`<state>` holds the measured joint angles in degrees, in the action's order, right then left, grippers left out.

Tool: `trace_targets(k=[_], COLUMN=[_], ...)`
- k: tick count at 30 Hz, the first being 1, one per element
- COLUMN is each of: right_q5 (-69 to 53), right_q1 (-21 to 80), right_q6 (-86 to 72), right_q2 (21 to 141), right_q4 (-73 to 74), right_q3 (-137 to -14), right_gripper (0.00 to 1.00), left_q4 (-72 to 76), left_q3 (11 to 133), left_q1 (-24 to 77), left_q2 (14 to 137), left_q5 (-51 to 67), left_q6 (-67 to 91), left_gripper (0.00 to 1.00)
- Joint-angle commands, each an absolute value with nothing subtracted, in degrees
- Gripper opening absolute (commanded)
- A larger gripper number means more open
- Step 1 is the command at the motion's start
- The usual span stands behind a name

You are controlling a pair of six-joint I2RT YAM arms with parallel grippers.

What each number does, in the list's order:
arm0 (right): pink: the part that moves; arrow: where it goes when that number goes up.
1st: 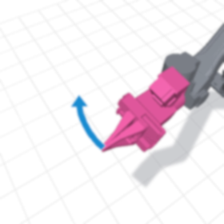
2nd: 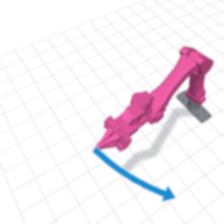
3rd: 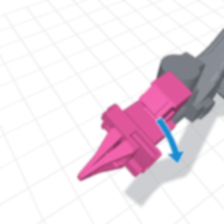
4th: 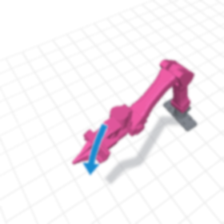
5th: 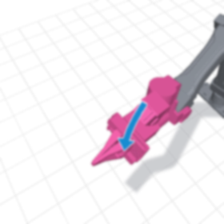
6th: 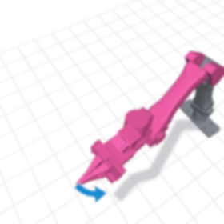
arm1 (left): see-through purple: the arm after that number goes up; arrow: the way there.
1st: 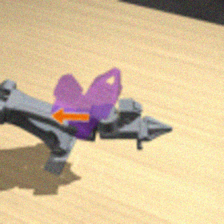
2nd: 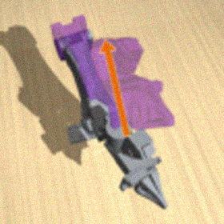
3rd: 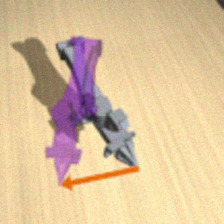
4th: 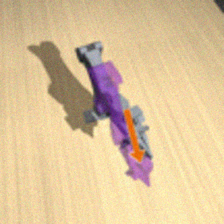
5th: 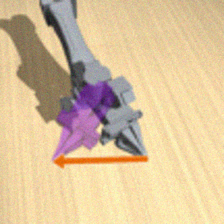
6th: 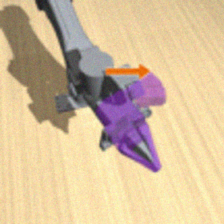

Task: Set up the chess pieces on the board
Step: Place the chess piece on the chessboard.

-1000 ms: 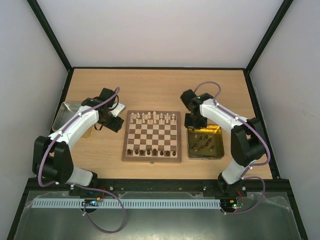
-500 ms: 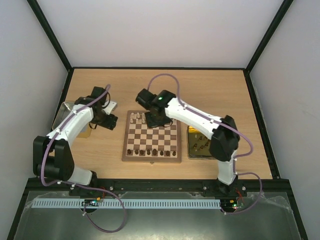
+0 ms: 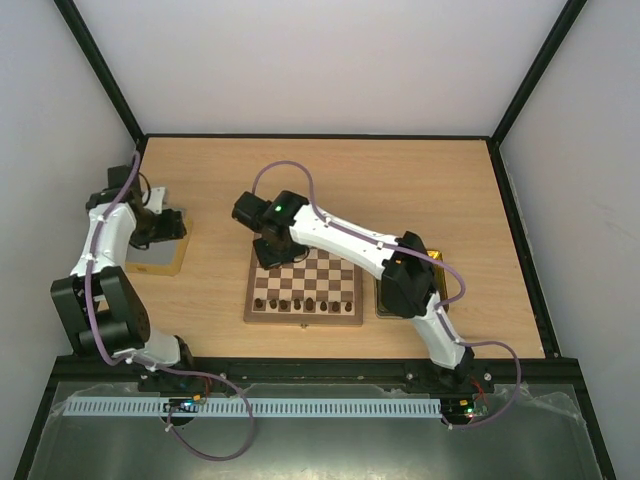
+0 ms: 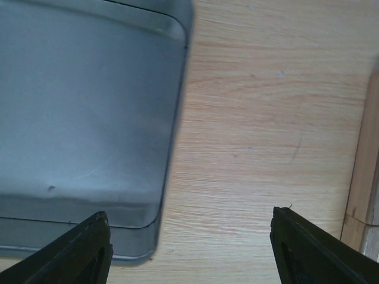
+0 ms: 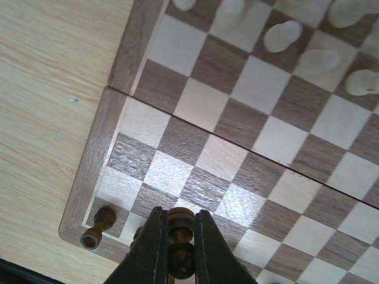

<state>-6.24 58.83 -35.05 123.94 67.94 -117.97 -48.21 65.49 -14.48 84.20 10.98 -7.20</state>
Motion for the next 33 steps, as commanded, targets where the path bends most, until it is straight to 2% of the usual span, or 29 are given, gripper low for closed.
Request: trace_targets(k=[1, 6, 33], right_q5=[-7.4, -7.4, -9.1], right_q1=[60.9, 63.1, 64.1], right_q6=[-33.3, -33.0, -32.3], right_q2=[126.6, 128.5, 135.8], right_q4=[70.8, 70.4, 70.9], right_q3=[-120.1, -120.3, -125.6], right_gripper=[0.02, 0.02, 0.02], left_q4=[-49.4, -48.4, -47.5], left_q3=[67.6, 66.7, 65.3], left_q1=[-19.3, -21.6, -21.7], left_q2=[85.6, 85.0, 83.7], left_q5=[16.9, 18.0, 18.9], left_q6=[-5.4, -4.6, -4.5], left_gripper=[0.73, 0.73, 0.74])
